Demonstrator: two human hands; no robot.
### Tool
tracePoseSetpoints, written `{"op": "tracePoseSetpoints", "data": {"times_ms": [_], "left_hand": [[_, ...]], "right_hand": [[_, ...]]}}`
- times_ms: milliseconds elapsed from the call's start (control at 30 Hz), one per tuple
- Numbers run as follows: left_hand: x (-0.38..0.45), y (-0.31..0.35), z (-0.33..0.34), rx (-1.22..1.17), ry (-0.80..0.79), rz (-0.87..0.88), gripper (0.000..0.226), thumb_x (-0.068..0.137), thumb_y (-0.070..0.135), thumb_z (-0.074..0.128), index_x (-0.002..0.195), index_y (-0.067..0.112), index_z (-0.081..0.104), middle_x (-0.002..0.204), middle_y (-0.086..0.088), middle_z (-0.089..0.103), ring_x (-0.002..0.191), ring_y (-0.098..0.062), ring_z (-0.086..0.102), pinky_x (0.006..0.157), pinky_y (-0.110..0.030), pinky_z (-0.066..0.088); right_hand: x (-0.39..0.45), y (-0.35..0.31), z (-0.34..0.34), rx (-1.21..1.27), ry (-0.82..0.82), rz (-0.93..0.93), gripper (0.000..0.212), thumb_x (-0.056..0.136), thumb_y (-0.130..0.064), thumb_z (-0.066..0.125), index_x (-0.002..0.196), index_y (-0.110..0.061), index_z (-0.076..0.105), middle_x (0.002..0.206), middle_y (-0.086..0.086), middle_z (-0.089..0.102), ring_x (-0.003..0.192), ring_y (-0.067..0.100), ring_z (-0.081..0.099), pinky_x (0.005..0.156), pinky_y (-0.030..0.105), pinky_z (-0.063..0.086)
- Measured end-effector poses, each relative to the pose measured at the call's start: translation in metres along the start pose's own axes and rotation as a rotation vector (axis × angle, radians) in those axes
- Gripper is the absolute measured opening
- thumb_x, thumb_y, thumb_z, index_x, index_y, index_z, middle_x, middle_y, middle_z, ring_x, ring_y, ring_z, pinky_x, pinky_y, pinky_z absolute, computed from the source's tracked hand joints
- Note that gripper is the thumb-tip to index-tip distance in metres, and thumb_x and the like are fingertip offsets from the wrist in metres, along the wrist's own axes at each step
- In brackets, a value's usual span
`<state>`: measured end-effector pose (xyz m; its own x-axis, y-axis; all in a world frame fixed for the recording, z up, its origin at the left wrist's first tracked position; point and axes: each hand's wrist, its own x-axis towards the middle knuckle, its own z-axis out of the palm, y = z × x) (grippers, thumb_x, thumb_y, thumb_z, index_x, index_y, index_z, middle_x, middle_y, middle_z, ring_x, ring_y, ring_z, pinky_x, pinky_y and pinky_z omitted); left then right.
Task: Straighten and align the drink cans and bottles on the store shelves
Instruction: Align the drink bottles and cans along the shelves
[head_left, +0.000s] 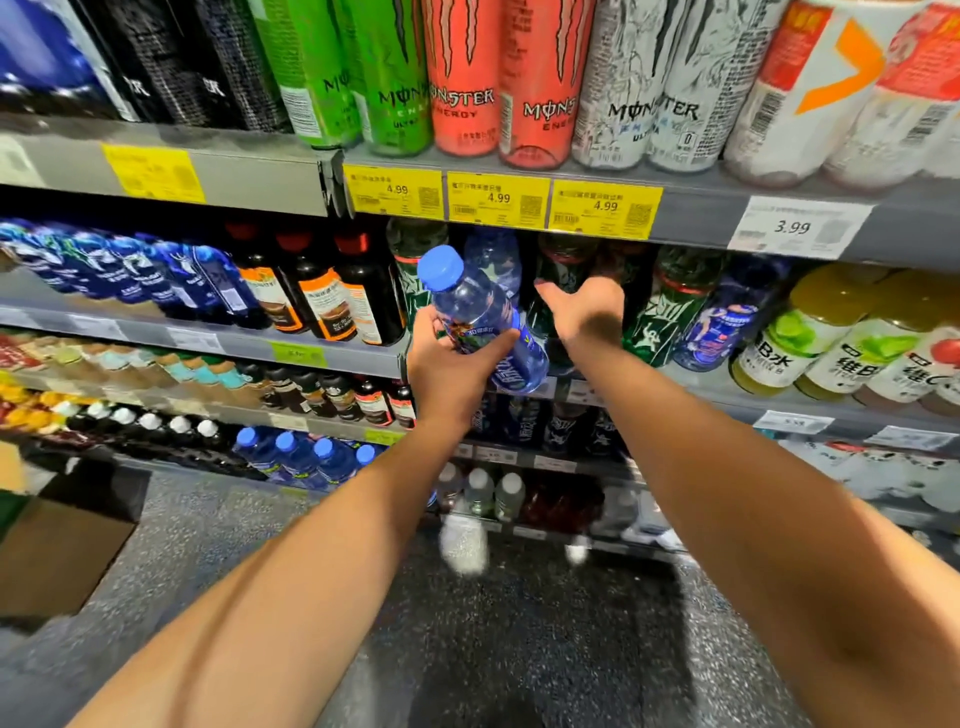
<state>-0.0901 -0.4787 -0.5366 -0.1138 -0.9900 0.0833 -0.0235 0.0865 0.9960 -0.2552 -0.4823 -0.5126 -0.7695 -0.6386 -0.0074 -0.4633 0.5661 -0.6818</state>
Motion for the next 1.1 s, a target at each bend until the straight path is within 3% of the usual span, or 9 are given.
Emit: {"op": "tracePoseSetpoints", "data": {"times_ms": [100, 200, 333, 500, 633, 733, 833, 1000, 1100], "left_hand": [[0.004, -0.001, -0.004, 0.058, -0.028, 0.018, 0.064, 0.062, 0.030, 0.092, 0.113, 0.016, 0.056, 0.103, 0.005, 0.071, 0.091, -0.006, 0.071, 0.081, -0.040, 0.060], [0.006, -0.001, -0.004, 0.105, -0.039, 0.029, 0.066, 0.057, 0.046, 0.090, 0.110, 0.026, 0.057, 0.103, 0.009, 0.071, 0.092, -0.010, 0.071, 0.074, -0.045, 0.060], [0.002, 0.003, -0.001, 0.160, -0.017, 0.042, 0.056, 0.061, 0.038, 0.091, 0.106, 0.027, 0.058, 0.098, 0.014, 0.069, 0.089, 0.000, 0.067, 0.080, -0.033, 0.058], [-0.002, 0.008, 0.012, 0.167, -0.006, 0.045, 0.056, 0.063, 0.034, 0.091, 0.109, 0.027, 0.060, 0.098, 0.017, 0.068, 0.089, 0.004, 0.066, 0.075, -0.018, 0.053], [-0.004, 0.012, 0.030, 0.175, -0.018, 0.059, 0.062, 0.060, 0.041, 0.089, 0.113, 0.024, 0.061, 0.102, 0.009, 0.071, 0.093, -0.005, 0.069, 0.079, -0.029, 0.058], [-0.006, 0.016, 0.044, 0.262, -0.021, 0.116, 0.046, 0.062, 0.039, 0.089, 0.095, 0.026, 0.059, 0.091, 0.012, 0.069, 0.086, -0.006, 0.067, 0.075, -0.035, 0.056], [-0.004, 0.021, 0.060, 0.308, -0.010, 0.132, 0.045, 0.059, 0.040, 0.088, 0.081, 0.036, 0.049, 0.078, 0.015, 0.061, 0.079, -0.013, 0.065, 0.072, -0.039, 0.054], [0.006, 0.023, 0.084, 0.251, 0.051, 0.031, 0.074, 0.054, 0.033, 0.092, 0.112, 0.017, 0.049, 0.093, 0.012, 0.057, 0.098, -0.024, 0.064, 0.090, -0.042, 0.052], [0.006, 0.025, 0.092, 0.303, 0.055, 0.046, 0.074, 0.060, 0.032, 0.092, 0.116, 0.012, 0.047, 0.101, 0.005, 0.056, 0.099, -0.020, 0.060, 0.090, -0.033, 0.049]], "right_hand": [[0.005, -0.002, 0.004, -0.024, -0.007, 0.024, 0.058, 0.086, -0.051, 0.065, 0.083, 0.007, 0.066, 0.088, 0.020, 0.065, 0.094, 0.035, 0.062, 0.077, 0.038, 0.045], [0.002, -0.006, 0.003, -0.062, -0.001, 0.014, 0.057, 0.087, -0.050, 0.062, 0.091, 0.007, 0.068, 0.095, 0.019, 0.068, 0.100, 0.034, 0.061, 0.077, 0.033, 0.041], [-0.013, 0.007, 0.008, 0.079, 0.251, -0.097, 0.054, 0.078, -0.036, 0.076, 0.091, 0.014, 0.062, 0.092, 0.029, 0.064, 0.092, 0.042, 0.061, 0.076, 0.043, 0.044], [-0.028, 0.028, -0.003, 0.267, 0.251, -0.028, 0.062, 0.069, -0.039, 0.073, 0.116, -0.005, 0.052, 0.105, 0.014, 0.063, 0.094, 0.031, 0.062, 0.078, 0.043, 0.053], [-0.031, 0.040, -0.018, 0.193, 0.275, -0.021, 0.051, 0.075, -0.040, 0.072, 0.108, -0.008, 0.049, 0.095, 0.012, 0.064, 0.086, 0.033, 0.063, 0.066, 0.036, 0.048], [-0.029, 0.047, -0.028, 0.106, 0.280, -0.045, 0.050, 0.078, -0.041, 0.072, 0.106, -0.006, 0.050, 0.092, 0.013, 0.065, 0.084, 0.033, 0.064, 0.061, 0.032, 0.038], [-0.032, 0.052, -0.031, 0.173, 0.299, -0.092, 0.046, 0.075, -0.041, 0.074, 0.101, -0.009, 0.053, 0.088, 0.007, 0.065, 0.080, 0.030, 0.063, 0.060, 0.029, 0.034], [-0.034, 0.060, -0.035, 0.279, 0.264, -0.120, 0.043, 0.075, -0.040, 0.076, 0.101, -0.013, 0.054, 0.085, 0.001, 0.064, 0.075, 0.026, 0.061, 0.058, 0.029, 0.033], [-0.034, 0.063, -0.037, 0.213, 0.275, -0.130, 0.052, 0.076, -0.047, 0.075, 0.107, -0.010, 0.054, 0.088, 0.007, 0.065, 0.079, 0.031, 0.062, 0.060, 0.032, 0.039]]}}
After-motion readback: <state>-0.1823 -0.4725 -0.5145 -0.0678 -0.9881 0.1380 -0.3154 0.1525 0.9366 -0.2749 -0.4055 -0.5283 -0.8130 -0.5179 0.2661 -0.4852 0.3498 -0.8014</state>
